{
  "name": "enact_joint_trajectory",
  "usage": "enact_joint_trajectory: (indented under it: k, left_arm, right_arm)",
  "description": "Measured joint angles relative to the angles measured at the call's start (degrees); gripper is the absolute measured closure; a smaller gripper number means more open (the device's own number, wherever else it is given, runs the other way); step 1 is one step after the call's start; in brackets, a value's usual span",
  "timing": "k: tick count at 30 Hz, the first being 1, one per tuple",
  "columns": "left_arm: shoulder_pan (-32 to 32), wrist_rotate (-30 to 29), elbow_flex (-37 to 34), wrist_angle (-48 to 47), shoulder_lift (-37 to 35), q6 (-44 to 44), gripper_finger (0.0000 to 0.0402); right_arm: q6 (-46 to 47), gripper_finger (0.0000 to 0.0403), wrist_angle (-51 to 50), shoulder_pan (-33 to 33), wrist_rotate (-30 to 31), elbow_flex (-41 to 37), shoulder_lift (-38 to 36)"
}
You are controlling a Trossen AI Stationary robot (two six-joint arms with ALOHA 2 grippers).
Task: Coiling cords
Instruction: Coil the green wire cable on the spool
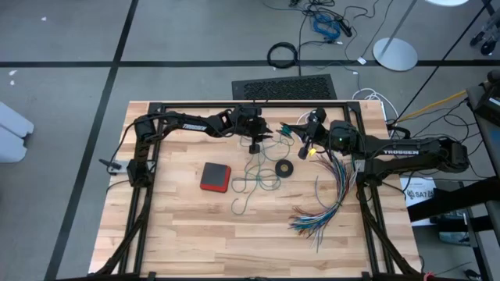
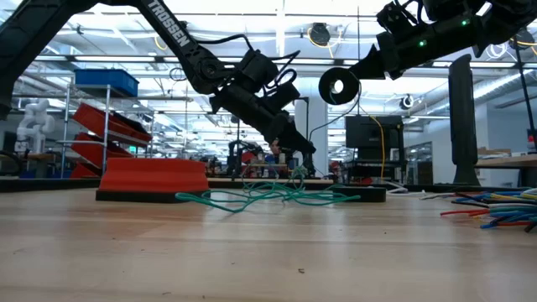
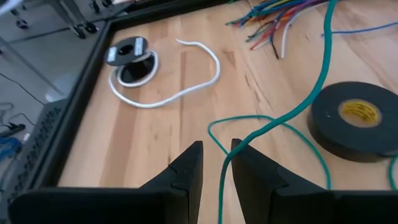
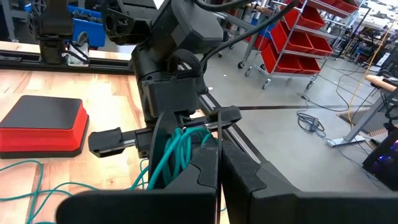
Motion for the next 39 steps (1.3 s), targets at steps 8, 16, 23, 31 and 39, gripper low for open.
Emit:
enact_joint_trajectory:
  k: [8,16,23,31,39]
  left_arm:
    - [0.06,3.19,-0.02,-0.39,0.0,0.05,0.0348]
    - [1.73,-0.28,-0.04,-0.14,0.0,-1.25,0.0397]
    - [6.32,1.96,2.15,-4.85,-0.52,-11.93,0.0399]
    - [5.0,11.38,2.54,-2.86,-0.52,-15.0,0.04]
    - [0.64,11.55,3.75,2.76,-0.5,-17.86,0.0401]
  right_arm:
    - [-0.02,0.0403,0.0,0.0,-0.02,-0.01,0.0]
    - [0.3,0.0403,0.26,0.0,-0.51,0.0,0.0]
    - [1.49,0.0403,-0.49,-0.02,-2.83,0.0,0.0]
    - [0.48,0.0403,5.88,-0.13,-1.36,-0.01,0.02]
    - [-0.23,0.0403,12.33,-2.0,-1.03,0.02,0.77]
